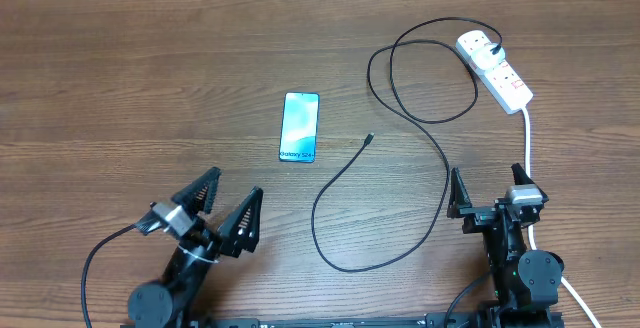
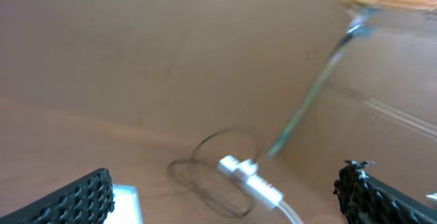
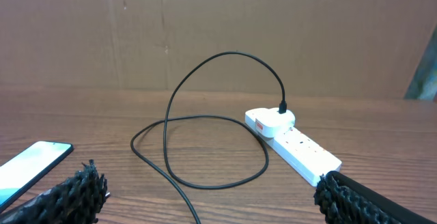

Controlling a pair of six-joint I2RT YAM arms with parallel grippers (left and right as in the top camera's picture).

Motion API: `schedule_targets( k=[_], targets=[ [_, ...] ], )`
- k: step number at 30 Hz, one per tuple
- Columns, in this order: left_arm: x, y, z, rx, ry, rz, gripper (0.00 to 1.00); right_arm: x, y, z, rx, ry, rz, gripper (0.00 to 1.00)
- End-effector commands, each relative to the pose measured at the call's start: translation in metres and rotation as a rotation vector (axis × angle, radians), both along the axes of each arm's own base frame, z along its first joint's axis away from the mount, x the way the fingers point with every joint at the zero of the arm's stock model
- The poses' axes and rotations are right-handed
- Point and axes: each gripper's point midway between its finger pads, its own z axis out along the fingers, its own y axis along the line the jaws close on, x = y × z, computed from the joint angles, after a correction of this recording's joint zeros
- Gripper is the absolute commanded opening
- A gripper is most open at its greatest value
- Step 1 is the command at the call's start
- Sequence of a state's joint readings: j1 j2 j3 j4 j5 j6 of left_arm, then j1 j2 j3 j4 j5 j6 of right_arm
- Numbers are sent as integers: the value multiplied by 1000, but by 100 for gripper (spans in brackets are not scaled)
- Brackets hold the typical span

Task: Plug charger to phone and switch on socket
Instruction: 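Move the left gripper forward over the blue smartphone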

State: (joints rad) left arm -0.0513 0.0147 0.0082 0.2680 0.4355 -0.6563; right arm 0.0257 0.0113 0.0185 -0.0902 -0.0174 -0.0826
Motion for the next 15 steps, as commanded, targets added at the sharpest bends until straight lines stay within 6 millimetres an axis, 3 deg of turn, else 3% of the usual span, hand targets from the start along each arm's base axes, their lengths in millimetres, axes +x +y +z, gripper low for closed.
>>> schedule_targets(
  k=[1,6,15],
  targets=[
    [-9,-7,13,-83,-13,-77,100,0,-3,-2,-4,-4,-17,100],
    [-13,-2,31,-95,-90,-49,100,0,-3,-2,-4,-4,-17,100],
    [-35,25,114,-136,-281,100,100,0,-3,-2,-4,-4,-17,100]
  ],
)
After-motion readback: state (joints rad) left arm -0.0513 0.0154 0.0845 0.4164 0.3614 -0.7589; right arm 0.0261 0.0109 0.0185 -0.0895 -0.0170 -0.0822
